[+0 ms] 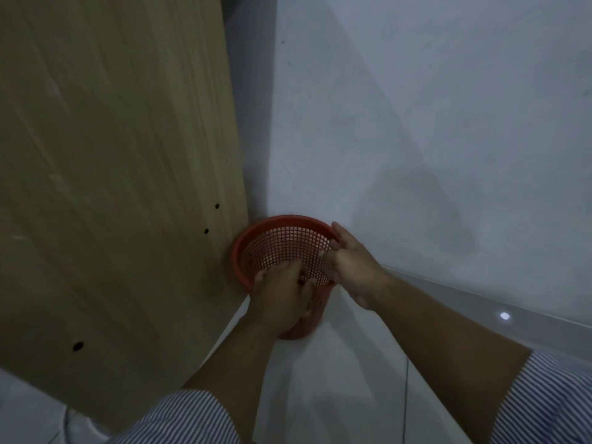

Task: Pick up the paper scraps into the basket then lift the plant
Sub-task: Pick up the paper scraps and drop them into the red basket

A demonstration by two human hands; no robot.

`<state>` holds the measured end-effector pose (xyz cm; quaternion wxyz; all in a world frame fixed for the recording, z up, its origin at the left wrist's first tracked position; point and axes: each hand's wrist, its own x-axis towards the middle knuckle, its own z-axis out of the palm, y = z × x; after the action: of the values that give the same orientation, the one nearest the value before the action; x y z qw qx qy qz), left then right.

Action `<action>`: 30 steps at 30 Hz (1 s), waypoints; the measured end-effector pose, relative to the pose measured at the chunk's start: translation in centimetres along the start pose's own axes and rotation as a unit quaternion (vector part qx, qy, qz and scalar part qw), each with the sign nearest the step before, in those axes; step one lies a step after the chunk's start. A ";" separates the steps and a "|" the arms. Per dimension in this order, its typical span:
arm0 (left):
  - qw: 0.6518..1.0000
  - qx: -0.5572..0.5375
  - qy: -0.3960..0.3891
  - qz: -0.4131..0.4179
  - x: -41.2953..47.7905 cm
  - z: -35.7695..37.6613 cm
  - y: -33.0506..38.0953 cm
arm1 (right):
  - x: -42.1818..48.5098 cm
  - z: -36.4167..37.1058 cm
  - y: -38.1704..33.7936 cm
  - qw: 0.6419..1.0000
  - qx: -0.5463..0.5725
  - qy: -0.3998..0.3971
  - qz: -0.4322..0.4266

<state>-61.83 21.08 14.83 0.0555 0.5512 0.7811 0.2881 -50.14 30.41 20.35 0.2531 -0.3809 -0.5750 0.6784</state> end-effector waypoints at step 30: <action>0.890 -0.193 -0.287 0.298 -19.9 4.0 43.8 | -50.0 -28.0 0.1 0.831 -0.226 0.500 0.092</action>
<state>-16.23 14.83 29.28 0.2943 0.7949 0.4593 0.2655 1.58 7.76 30.20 0.3493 -0.7660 -0.4691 0.2668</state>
